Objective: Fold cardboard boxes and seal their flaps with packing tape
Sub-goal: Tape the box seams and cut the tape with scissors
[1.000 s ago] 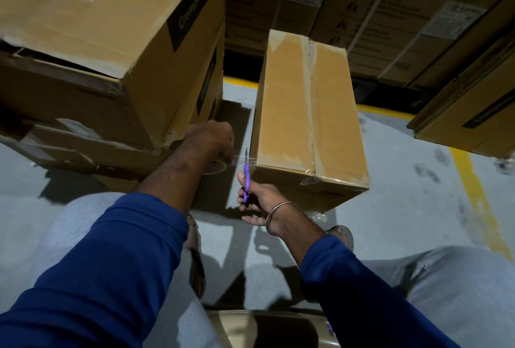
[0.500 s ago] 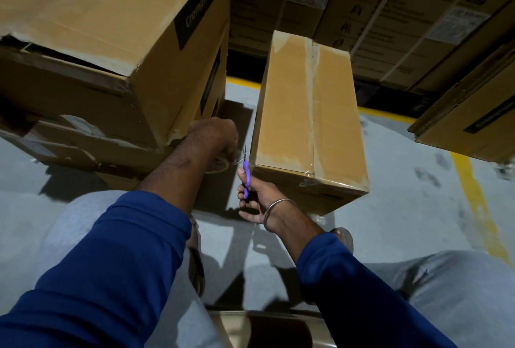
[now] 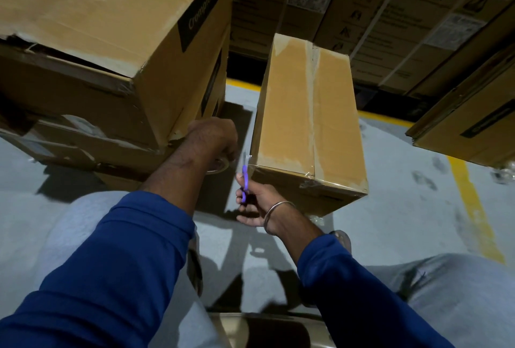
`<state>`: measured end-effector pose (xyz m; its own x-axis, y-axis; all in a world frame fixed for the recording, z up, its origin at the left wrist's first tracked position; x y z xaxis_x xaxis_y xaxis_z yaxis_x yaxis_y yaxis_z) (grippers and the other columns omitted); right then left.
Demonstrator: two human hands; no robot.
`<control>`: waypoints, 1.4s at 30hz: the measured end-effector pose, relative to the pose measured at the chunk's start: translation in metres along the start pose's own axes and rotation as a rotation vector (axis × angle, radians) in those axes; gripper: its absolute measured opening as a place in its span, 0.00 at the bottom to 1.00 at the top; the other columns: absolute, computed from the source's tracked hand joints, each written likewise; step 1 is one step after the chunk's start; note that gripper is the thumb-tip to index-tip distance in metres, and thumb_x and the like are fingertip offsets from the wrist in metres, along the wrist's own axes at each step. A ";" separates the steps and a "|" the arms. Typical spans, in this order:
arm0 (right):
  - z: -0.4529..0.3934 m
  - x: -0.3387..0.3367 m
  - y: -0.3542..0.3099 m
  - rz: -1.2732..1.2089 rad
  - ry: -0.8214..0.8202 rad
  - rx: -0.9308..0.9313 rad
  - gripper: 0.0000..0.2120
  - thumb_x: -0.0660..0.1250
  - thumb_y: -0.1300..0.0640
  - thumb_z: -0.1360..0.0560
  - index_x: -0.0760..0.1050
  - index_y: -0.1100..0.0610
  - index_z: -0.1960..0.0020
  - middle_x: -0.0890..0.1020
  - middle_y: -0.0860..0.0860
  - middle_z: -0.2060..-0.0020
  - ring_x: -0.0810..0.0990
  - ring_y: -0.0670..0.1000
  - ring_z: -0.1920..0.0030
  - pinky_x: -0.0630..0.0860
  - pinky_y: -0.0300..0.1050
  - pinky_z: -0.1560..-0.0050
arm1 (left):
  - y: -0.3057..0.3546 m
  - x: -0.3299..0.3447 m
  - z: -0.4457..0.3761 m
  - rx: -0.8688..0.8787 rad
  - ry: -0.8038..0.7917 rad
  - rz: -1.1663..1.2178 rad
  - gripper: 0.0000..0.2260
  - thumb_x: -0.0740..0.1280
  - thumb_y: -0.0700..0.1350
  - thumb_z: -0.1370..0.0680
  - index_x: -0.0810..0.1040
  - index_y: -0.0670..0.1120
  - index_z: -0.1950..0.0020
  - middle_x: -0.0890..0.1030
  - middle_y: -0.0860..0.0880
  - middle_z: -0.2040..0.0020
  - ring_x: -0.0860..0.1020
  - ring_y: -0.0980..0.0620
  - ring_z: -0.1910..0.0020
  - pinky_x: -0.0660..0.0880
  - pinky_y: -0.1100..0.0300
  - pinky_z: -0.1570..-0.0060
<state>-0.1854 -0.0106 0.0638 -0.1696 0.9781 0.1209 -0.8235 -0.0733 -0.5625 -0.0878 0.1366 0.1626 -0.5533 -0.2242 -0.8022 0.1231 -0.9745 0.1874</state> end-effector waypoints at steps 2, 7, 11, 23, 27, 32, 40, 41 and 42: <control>0.004 0.004 0.007 0.148 -0.009 0.003 0.20 0.76 0.37 0.28 0.82 0.55 0.55 0.81 0.48 0.63 0.77 0.45 0.67 0.81 0.49 0.50 | -0.001 -0.014 0.004 0.020 0.057 0.050 0.10 0.77 0.52 0.27 0.83 0.50 0.50 0.83 0.48 0.50 0.80 0.46 0.50 0.76 0.48 0.51; 0.010 0.001 0.015 0.552 0.054 -0.250 0.18 0.78 0.48 0.27 0.78 0.53 0.71 0.74 0.46 0.75 0.70 0.45 0.71 0.67 0.39 0.68 | -0.002 -0.039 0.015 0.090 0.222 0.221 0.07 0.76 0.53 0.25 0.81 0.54 0.52 0.81 0.51 0.50 0.77 0.47 0.49 0.71 0.50 0.53; 0.050 -0.037 -0.014 0.775 0.195 -0.528 0.19 0.82 0.46 0.33 0.77 0.53 0.72 0.77 0.47 0.75 0.70 0.40 0.73 0.63 0.41 0.69 | -0.003 -0.039 0.009 0.134 0.261 0.422 0.07 0.76 0.52 0.25 0.80 0.54 0.56 0.81 0.50 0.49 0.78 0.46 0.49 0.76 0.50 0.51; 0.047 -0.211 -0.137 1.037 0.947 -0.398 0.14 0.80 0.50 0.29 0.77 0.55 0.62 0.81 0.55 0.64 0.78 0.54 0.62 0.68 0.44 0.67 | 0.028 -0.033 0.004 0.183 0.311 0.526 0.08 0.77 0.54 0.26 0.80 0.53 0.56 0.82 0.53 0.51 0.79 0.48 0.49 0.79 0.48 0.45; 0.025 -0.227 -0.144 1.027 0.974 -0.397 0.14 0.79 0.53 0.28 0.78 0.59 0.52 0.82 0.59 0.56 0.78 0.58 0.57 0.70 0.46 0.62 | 0.035 -0.032 0.001 0.190 0.334 0.512 0.07 0.75 0.54 0.24 0.79 0.54 0.55 0.81 0.53 0.50 0.79 0.48 0.49 0.78 0.47 0.45; 0.008 -0.214 -0.153 1.185 0.934 -0.455 0.06 0.73 0.56 0.24 0.80 0.58 0.53 0.82 0.60 0.55 0.80 0.63 0.54 0.77 0.51 0.56 | 0.037 -0.031 0.001 0.196 0.320 0.525 0.06 0.74 0.53 0.23 0.79 0.55 0.51 0.79 0.52 0.47 0.77 0.47 0.47 0.75 0.50 0.48; 0.022 -0.101 -0.121 1.272 0.410 -1.014 0.07 0.68 0.51 0.22 0.84 0.52 0.51 0.82 0.50 0.56 0.79 0.53 0.54 0.75 0.50 0.56 | 0.037 -0.036 0.005 0.183 0.326 0.545 0.06 0.73 0.52 0.22 0.79 0.54 0.50 0.76 0.54 0.47 0.75 0.48 0.46 0.76 0.47 0.47; 0.019 -0.088 -0.113 1.289 0.332 -1.024 0.09 0.67 0.49 0.22 0.84 0.51 0.49 0.81 0.49 0.55 0.79 0.52 0.54 0.76 0.49 0.57 | 0.037 -0.037 0.005 0.179 0.322 0.545 0.06 0.73 0.53 0.22 0.79 0.54 0.50 0.76 0.54 0.47 0.75 0.48 0.46 0.77 0.46 0.45; 0.014 -0.077 -0.105 1.301 0.289 -1.023 0.10 0.66 0.48 0.22 0.83 0.50 0.48 0.81 0.49 0.55 0.79 0.52 0.54 0.75 0.49 0.59 | 0.036 -0.038 0.007 0.176 0.320 0.546 0.06 0.73 0.53 0.22 0.78 0.55 0.52 0.75 0.54 0.48 0.75 0.48 0.46 0.78 0.45 0.44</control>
<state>-0.0934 -0.0811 0.1257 -0.2136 0.3827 -0.8988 0.4609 -0.7718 -0.4381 -0.0682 0.1101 0.2038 -0.1736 -0.7032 -0.6895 0.1648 -0.7110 0.6836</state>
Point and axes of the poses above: each hand's wrist, its own z-axis away from the middle knuckle, its own x-axis out of the palm, y = z × x, the point moved 3 cm from there along -z, towards the middle knuckle
